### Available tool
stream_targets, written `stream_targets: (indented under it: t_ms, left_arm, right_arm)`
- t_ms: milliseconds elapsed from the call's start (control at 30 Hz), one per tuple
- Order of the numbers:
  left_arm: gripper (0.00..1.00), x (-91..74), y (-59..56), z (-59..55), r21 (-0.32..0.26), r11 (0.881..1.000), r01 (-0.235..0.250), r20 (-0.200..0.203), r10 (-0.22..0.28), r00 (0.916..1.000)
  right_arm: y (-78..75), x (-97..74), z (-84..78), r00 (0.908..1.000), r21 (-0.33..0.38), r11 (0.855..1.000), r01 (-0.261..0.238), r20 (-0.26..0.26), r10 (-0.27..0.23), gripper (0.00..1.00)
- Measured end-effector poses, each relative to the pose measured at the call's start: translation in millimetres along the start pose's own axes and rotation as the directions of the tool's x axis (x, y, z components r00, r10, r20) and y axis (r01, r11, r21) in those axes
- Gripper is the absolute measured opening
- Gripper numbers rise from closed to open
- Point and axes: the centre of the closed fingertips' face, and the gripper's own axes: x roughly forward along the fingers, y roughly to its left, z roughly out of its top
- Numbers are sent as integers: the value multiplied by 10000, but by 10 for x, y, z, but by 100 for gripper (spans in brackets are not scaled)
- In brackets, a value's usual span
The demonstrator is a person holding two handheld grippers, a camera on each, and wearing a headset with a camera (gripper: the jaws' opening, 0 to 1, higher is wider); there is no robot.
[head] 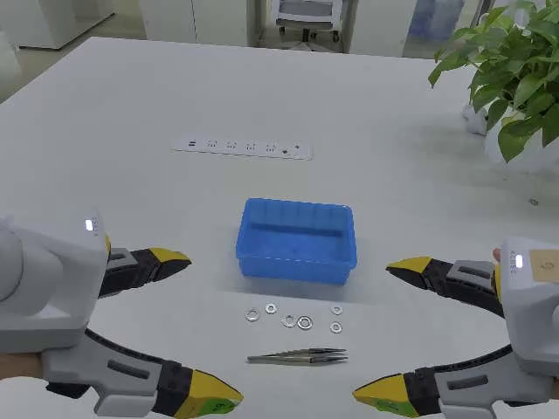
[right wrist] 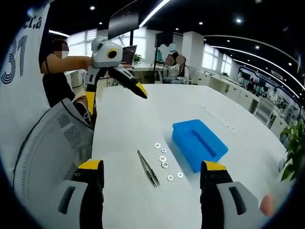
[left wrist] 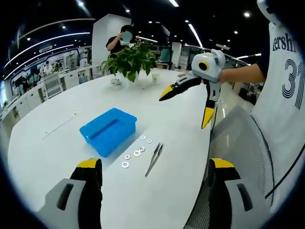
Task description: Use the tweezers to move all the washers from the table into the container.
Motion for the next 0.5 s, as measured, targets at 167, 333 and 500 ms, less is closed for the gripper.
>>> stream_targets:
  t_ms: [167, 333, 500]
  left_arm:
    - [98, -12, -1, -10, -14, 10000, -46, -27, 46, 10000]
    - [97, 19, -43, -52, -235, 9997, 72, -40, -73, 10000]
    - [97, 4, -38, -23, -251, 9997, 32, 70, -30, 10000]
  right_arm:
    - [-1, -12, -15, 10000, 75, 10000, 44, 12, -44, 83]
    - [-1, -20, -61, 9999, 150, 9999, 39, -93, -38, 82]
    - [-16, -40, -46, 9999, 134, 9999, 84, -69, -84, 82]
